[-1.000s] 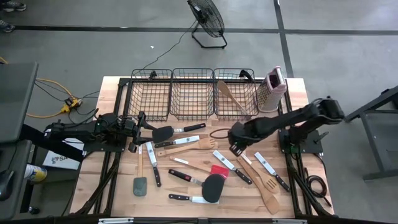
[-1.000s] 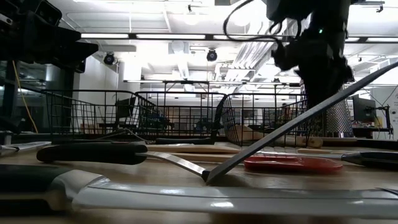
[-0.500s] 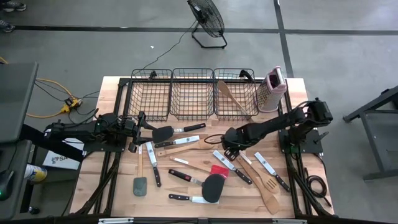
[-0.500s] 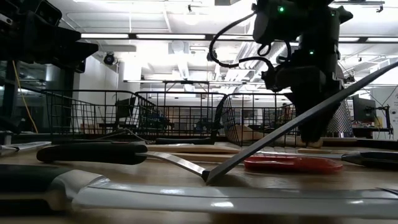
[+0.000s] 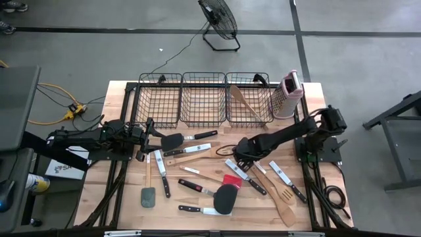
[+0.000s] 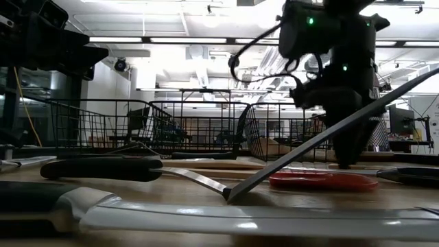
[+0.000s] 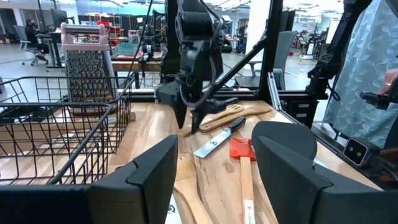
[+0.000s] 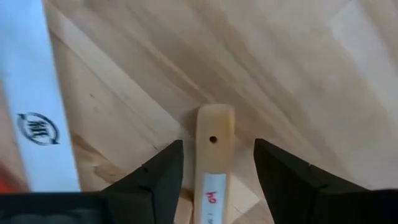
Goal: Pick & Place Kitchen Items
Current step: Put the brown serving spoon into the right black wire basket
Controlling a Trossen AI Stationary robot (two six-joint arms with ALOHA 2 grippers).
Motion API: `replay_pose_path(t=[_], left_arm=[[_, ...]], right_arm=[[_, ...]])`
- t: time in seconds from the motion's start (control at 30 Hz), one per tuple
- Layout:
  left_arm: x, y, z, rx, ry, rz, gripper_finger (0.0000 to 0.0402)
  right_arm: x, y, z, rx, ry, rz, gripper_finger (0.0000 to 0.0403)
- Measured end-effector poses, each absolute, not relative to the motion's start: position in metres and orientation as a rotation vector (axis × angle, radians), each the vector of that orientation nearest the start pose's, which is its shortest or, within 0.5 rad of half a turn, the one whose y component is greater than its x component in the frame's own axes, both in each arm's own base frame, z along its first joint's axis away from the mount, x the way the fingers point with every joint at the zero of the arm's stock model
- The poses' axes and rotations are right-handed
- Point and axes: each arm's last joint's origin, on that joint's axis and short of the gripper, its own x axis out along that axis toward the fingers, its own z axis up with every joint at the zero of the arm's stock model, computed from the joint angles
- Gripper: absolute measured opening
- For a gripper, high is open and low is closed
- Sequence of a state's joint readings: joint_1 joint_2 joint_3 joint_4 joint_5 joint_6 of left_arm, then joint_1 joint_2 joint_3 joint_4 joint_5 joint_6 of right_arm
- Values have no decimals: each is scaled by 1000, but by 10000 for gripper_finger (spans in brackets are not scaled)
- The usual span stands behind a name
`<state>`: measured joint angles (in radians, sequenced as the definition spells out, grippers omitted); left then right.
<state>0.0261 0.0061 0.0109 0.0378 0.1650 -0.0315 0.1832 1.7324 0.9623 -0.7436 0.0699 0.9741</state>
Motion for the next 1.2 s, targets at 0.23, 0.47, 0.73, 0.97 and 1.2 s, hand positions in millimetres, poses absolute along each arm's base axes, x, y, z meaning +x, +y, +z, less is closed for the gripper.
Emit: replay_pose_path(t=[0.23,0.47,0.73,0.97,1.2], left_arm=[[97,-2,170,-27,-41,-140,212],[97,-2,170,-27,-40,-139,212],[97,-2,170,-27,-41,-139,212],[97,-2,170,-27,-40,-140,212],[97,-2,170,-27,-40,-140,212]], right_arm=[[284,51,133,582,1415,-642,185],[283,49,132,592,1426,-645,154],[284,40,131,612,1449,-639,68],[284,36,134,604,1460,-595,63],[279,32,153,593,1383,-581,63]])
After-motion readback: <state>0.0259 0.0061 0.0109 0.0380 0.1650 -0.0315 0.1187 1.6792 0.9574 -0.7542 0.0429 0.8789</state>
